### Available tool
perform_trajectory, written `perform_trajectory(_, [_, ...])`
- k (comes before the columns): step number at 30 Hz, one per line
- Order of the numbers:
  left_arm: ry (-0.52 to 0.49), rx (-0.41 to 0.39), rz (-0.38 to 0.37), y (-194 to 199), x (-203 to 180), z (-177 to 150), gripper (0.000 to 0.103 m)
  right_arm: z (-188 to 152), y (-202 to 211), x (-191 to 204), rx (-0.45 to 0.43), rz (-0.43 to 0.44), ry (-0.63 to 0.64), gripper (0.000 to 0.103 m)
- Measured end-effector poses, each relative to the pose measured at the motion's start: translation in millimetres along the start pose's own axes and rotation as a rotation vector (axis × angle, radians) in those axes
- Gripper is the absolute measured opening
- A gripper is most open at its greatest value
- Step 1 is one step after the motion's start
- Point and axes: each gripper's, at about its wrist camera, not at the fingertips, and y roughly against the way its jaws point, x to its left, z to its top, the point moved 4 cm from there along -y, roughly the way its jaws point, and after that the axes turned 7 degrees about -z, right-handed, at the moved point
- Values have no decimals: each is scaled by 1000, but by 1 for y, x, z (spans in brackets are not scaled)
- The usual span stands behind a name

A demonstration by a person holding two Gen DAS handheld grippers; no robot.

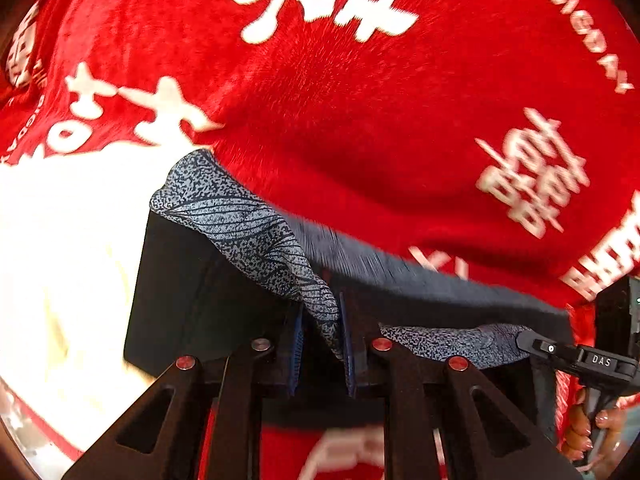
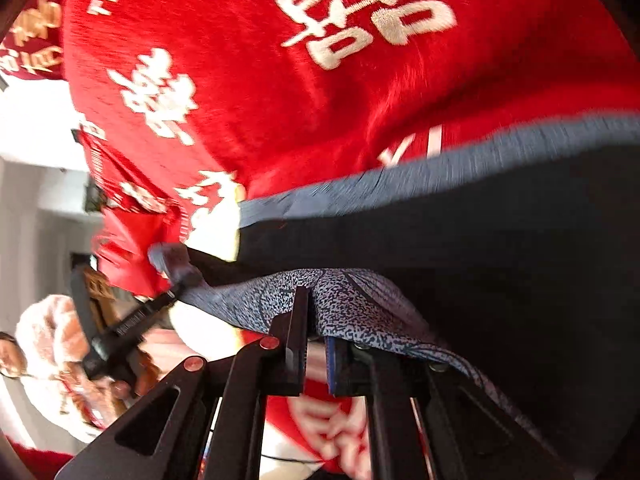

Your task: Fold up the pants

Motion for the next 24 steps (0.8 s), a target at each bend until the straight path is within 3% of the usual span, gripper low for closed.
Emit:
perform_trajectory(6, [6,42,136,-77,12,15,24,53,-73,-37,93,-64,1,10])
perform_trajectory(9, [25,44,140,-70,12,17,28,58,-81,-42,120,-47,-18,13])
perform_trajectory(10, [13,37,157,-61,9,18,35,57,-76,-39,126,-27,-16,29])
perform_trajectory(11, [-8,19,193,-55,3,20,60,56,-71,-34,123,-18,-6,44])
perform_trajectory(12, [-50,-26,255,-39,-3,20,80,54,-60,-26,113,1,24,81])
perform_trajectory(13, [-77,-45,277,-31,-8,18,81,54,-53,-19,104,11,38,91])
perform_trajectory(18, [-133,77,272,-45,-18,-4,81,39,-24,6,69,-104,152,89])
perform_trajectory(22, [-163,132,364,-101,-16,-18,81,23,-47,-7,133,-238,244,77])
perform_trajectory(23, [-181,109,392,-107,-16,-17,91,25,-56,-14,129,-281,264,77])
perform_trajectory(24, [-192,83,407,-110,-17,-15,94,29,-60,-17,109,-313,287,74])
